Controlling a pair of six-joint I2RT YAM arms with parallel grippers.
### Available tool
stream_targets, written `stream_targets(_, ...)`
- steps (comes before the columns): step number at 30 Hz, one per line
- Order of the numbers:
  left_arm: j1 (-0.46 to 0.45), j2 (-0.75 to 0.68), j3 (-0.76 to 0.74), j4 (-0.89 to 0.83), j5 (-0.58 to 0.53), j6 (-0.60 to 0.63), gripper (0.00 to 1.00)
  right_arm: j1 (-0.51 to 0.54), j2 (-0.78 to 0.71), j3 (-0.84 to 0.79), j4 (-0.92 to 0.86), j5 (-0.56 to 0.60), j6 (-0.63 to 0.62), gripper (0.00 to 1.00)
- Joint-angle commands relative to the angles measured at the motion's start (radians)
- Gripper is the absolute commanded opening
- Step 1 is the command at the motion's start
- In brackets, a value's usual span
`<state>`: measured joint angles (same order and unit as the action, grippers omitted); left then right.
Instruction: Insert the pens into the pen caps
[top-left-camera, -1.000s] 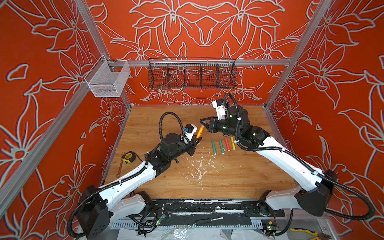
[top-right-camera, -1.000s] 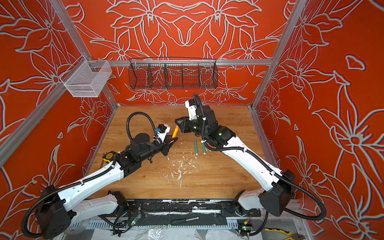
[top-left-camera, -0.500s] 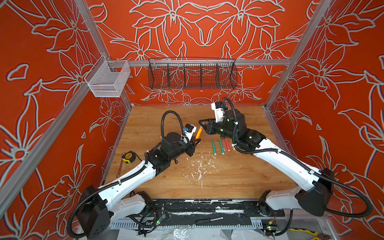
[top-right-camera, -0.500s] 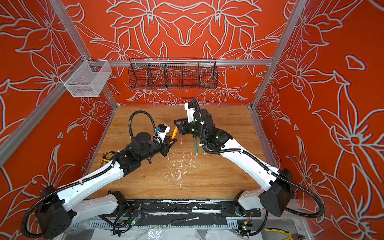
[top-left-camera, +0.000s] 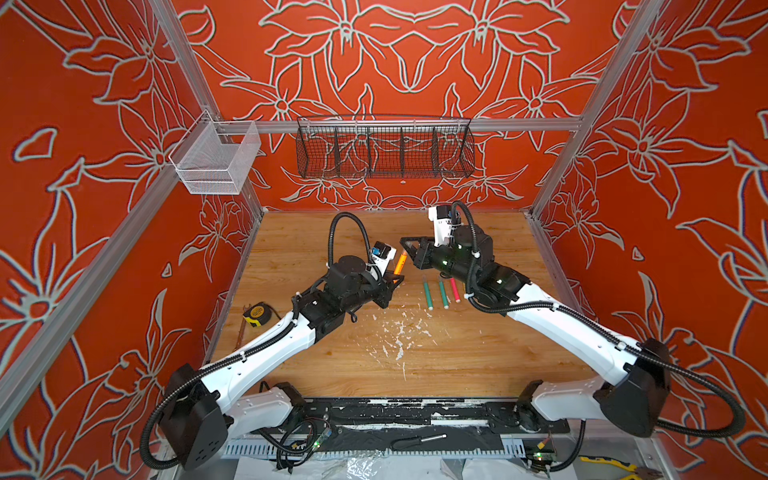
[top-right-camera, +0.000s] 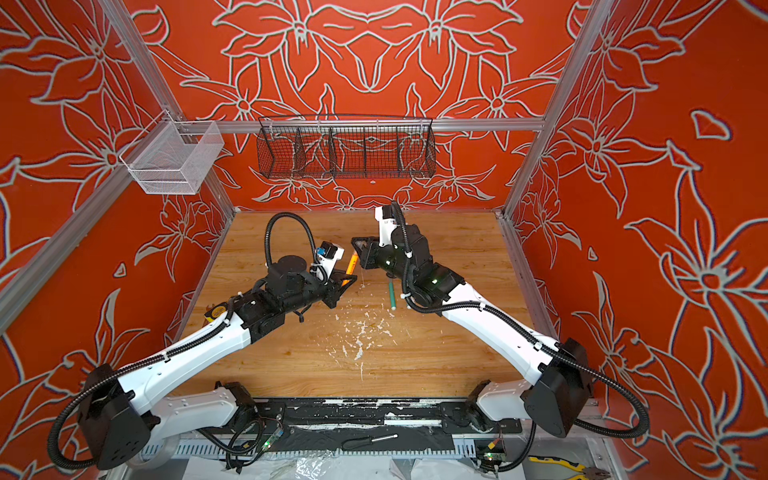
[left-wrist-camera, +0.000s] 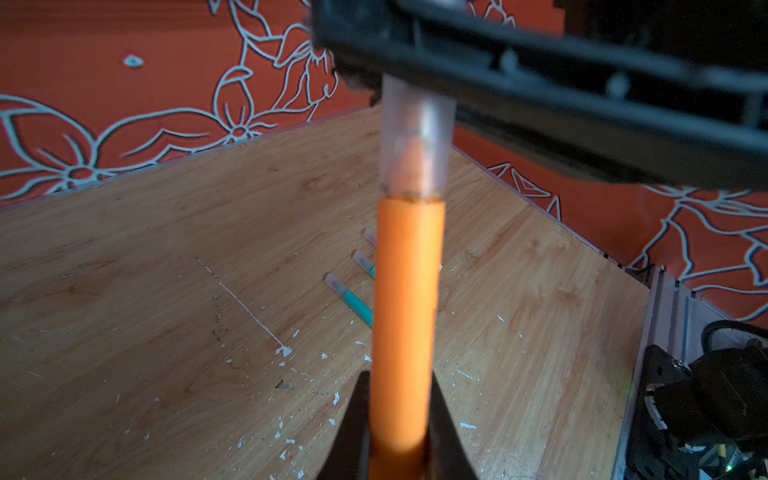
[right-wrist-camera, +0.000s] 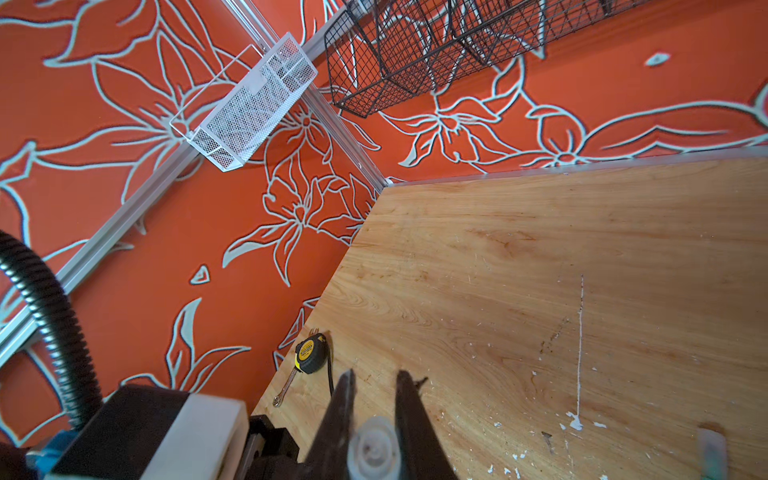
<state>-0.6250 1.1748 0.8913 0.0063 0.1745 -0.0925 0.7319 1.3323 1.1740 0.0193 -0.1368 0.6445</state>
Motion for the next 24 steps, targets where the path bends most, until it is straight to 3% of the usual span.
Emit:
stream_targets(1, 0.061, 0.004, 0.117, 0.296, -0.095, -0.042, 0.0, 0.052, 0.015, -0.088, -0.23, -0.152, 0.019, 0.0)
stream_targets(24, 0.162, 0.125, 0.177, 0.51, -0.084, -0.103, 0.0, 0.079, -0.015, -0.26, -0.178, -0.187, 0.081, 0.0)
